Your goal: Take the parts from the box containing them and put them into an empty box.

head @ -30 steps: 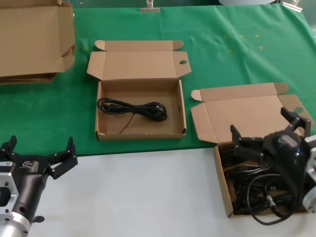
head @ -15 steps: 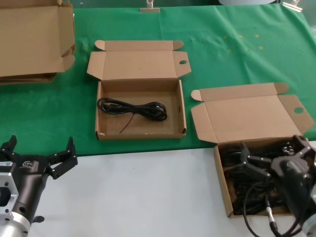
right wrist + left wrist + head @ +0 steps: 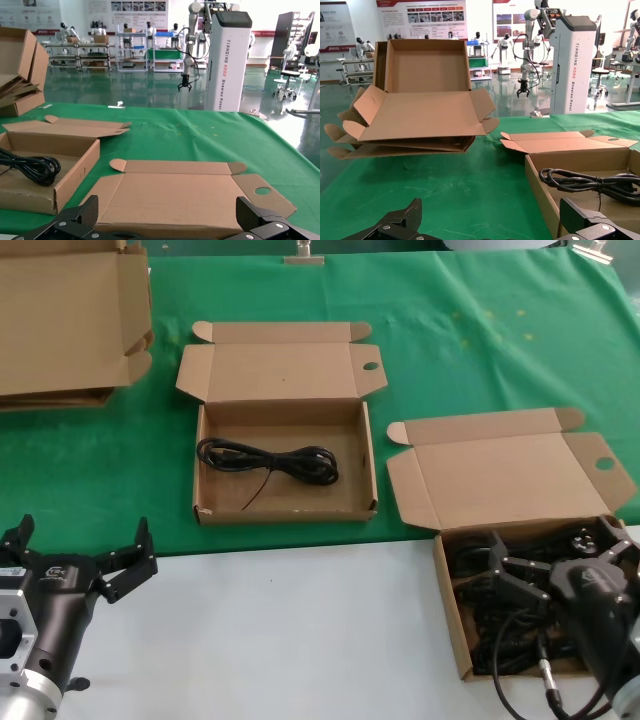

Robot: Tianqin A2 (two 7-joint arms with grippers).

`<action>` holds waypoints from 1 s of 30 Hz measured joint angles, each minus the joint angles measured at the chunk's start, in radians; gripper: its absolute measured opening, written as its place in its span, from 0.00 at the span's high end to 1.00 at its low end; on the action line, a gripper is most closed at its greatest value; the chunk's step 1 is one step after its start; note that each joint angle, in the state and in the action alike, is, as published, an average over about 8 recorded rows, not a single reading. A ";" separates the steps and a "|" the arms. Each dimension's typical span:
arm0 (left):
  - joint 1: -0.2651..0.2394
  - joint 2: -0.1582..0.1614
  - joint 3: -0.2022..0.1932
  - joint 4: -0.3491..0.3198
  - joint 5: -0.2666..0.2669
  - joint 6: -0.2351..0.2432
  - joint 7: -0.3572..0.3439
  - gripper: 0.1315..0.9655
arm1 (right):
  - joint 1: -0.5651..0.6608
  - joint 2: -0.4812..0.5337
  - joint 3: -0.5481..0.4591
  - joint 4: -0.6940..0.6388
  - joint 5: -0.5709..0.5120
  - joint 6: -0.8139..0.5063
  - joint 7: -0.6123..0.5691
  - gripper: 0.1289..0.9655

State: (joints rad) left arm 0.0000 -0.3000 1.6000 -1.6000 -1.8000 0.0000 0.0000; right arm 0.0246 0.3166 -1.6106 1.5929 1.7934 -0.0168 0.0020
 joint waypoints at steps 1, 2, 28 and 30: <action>0.000 0.000 0.000 0.000 0.000 0.000 0.000 0.00 | 0.000 0.000 0.000 0.000 0.000 0.000 0.000 0.00; 0.000 0.000 0.000 0.000 0.000 0.000 0.000 0.00 | 0.000 0.000 0.000 0.000 0.000 0.000 0.000 0.00; 0.000 0.000 0.000 0.000 0.000 0.000 0.000 0.00 | 0.000 0.000 0.000 0.000 0.000 0.000 0.000 0.00; 0.000 0.000 0.000 0.000 0.000 0.000 0.000 0.00 | 0.000 0.000 0.000 0.000 0.000 0.000 0.000 0.00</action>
State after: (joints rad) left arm 0.0000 -0.3000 1.6000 -1.6000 -1.8000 0.0000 0.0000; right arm 0.0246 0.3166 -1.6106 1.5929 1.7934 -0.0168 0.0020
